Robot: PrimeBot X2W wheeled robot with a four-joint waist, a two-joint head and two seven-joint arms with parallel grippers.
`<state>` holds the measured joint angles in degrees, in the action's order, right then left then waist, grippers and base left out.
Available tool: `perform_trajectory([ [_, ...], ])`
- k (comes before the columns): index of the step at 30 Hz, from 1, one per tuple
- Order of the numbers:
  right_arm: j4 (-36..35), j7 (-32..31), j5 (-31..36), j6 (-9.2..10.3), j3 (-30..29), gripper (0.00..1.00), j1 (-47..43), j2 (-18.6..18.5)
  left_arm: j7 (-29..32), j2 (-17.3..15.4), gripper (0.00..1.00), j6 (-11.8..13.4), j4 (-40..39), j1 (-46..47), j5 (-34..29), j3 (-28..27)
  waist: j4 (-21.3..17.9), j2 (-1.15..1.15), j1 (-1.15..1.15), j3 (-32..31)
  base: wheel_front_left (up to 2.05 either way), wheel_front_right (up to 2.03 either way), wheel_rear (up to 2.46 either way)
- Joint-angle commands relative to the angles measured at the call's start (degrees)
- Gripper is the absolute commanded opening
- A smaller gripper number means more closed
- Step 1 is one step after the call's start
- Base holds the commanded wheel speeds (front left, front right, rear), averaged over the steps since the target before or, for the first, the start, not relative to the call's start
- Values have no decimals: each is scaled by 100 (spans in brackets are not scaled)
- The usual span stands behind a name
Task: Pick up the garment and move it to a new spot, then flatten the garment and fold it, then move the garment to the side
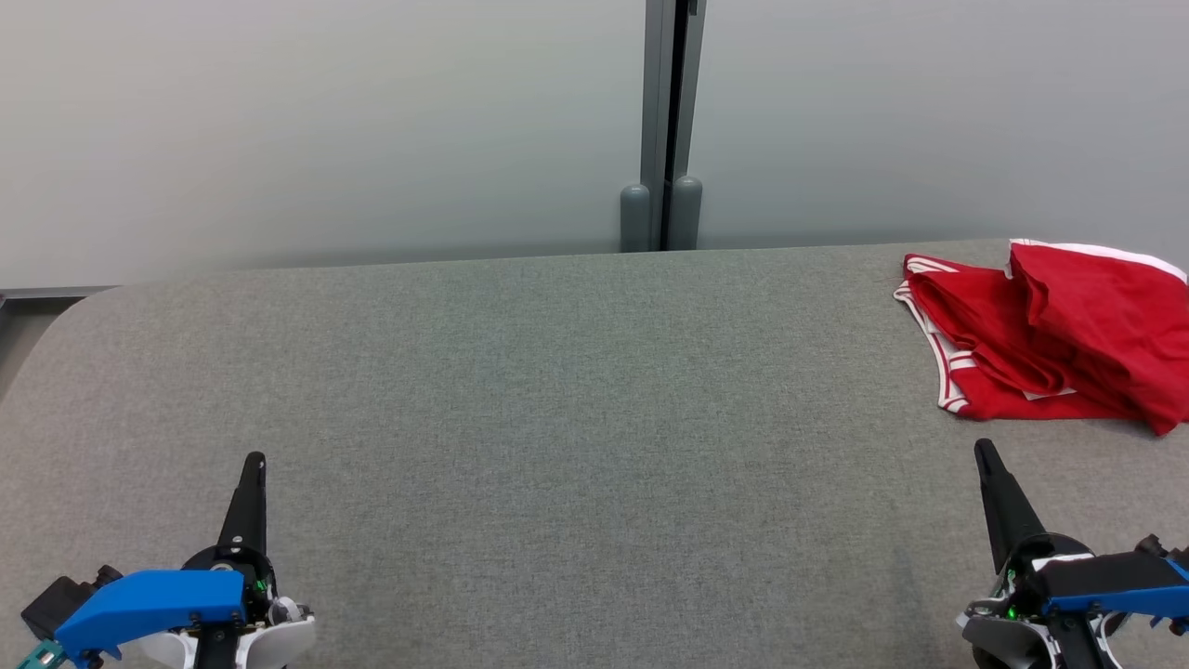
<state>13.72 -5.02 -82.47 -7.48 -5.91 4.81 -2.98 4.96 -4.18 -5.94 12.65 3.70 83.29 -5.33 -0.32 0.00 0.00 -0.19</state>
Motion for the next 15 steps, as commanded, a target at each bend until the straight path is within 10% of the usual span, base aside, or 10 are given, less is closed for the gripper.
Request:
perform_trajectory([
  [1, -9, -35, -123, -2, -21, 0, 109, 4, 24, 3, 0, -40, 5, 129, 93, -54, 1, 0, 0, 2, 0, 0, 0],
  [15, 24, -119, -708, -2, -60, 0, 143, 11, 120, 88, 0, -140, 106, 243, 642, -94, 20, 0, 0, 23, 0, 0, 0],
])
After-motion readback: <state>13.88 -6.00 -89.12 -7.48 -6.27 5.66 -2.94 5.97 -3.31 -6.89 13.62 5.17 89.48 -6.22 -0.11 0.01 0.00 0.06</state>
